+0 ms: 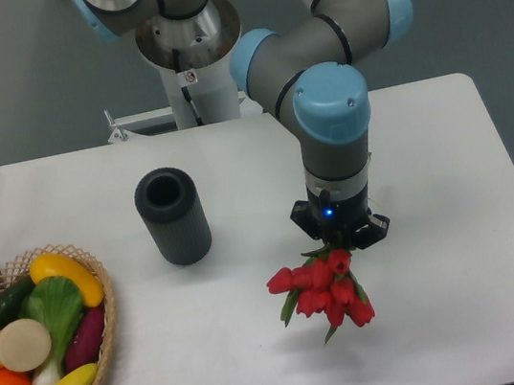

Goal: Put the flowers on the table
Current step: 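Lower the held red tulips toward the table surface with the gripper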

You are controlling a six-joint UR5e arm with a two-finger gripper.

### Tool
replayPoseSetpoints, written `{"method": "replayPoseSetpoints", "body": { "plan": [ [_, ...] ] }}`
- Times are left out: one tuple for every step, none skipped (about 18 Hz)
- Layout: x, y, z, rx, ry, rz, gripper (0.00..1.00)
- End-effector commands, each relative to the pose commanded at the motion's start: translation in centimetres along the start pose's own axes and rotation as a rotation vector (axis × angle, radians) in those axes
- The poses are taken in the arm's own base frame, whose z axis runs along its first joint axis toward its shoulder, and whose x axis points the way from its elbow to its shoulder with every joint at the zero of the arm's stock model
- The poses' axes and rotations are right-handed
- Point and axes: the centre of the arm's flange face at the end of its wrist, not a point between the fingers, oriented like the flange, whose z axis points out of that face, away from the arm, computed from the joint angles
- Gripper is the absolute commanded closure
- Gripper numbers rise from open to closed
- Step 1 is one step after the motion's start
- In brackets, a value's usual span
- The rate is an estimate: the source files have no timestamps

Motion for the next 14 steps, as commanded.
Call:
{"method": "replayPoseSetpoints", "body": {
  "plan": [
    [0.0, 0.0, 0.6, -0.009, 0.005, 0.001, 0.99],
    [0.1, -0.2, 1.3, -0.019, 0.011, 0.001, 0.99],
    [0.3, -0.7, 1.6, -0.02, 0.01, -0.005, 0.98],
    [0.5, -1.0, 1.9, -0.021, 0.013, -0.016, 0.96],
    [0.7, -1.2, 2.3, -0.025, 0.018, -0.017, 0.96],
    [0.8, -1.2, 2.9, -0.031, 0.027, -0.016, 0.95],
    [0.9, -1.1, 3.5, -0.037, 0.034, -0.016, 0.93],
    [1.0, -1.2, 3.8, -0.038, 0.039, -0.015, 0.92],
    [0.9, -1.3, 4.3, -0.041, 0.044, -0.015, 0.92],
    [1.2, -1.5, 4.6, -0.038, 0.052, -0.012, 0.89],
    [1.7, -2.1, 5.1, -0.043, 0.055, -0.001, 0.89],
    [1.8, -2.4, 5.9, -0.05, 0.063, 0.005, 0.85],
    [2.0, -2.7, 6.5, -0.051, 0.072, 0.008, 0.8],
    [2.1, -2.9, 7.0, -0.054, 0.077, 0.011, 0.74]
  ]
}}
